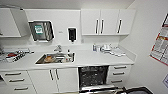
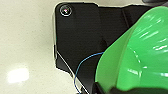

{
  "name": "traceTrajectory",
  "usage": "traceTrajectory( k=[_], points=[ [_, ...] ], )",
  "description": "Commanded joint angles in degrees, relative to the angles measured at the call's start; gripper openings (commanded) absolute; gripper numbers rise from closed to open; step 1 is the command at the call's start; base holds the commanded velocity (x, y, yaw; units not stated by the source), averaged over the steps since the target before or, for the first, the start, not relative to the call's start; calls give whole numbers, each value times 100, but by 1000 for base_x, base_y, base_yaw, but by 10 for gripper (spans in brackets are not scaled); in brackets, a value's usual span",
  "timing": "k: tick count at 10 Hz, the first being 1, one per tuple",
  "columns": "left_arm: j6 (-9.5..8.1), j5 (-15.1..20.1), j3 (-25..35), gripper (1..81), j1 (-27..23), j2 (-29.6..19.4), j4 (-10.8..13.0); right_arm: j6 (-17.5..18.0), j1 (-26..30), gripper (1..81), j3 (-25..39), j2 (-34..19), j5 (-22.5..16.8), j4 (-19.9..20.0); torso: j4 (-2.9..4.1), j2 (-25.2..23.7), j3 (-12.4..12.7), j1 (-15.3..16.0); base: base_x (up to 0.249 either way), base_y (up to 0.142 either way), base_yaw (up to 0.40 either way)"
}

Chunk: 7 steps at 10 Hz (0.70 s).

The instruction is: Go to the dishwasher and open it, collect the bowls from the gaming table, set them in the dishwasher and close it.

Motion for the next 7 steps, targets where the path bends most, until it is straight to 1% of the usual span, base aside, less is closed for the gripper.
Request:
traceTrajectory(
  k=[1, 7],
  points=[
    [5, 219, -12, 10, -184, -2, -5, -22, 151, 10, -24, -90, -289, -34, 0, 0, 0, -2, 93, 0, 0],
    [5, 219, -12, 10, -184, 7, -5, -22, 133, 10, -24, -99, -289, -26, 0, -5, 0, -5, 93, 0, 0]
  ],
)
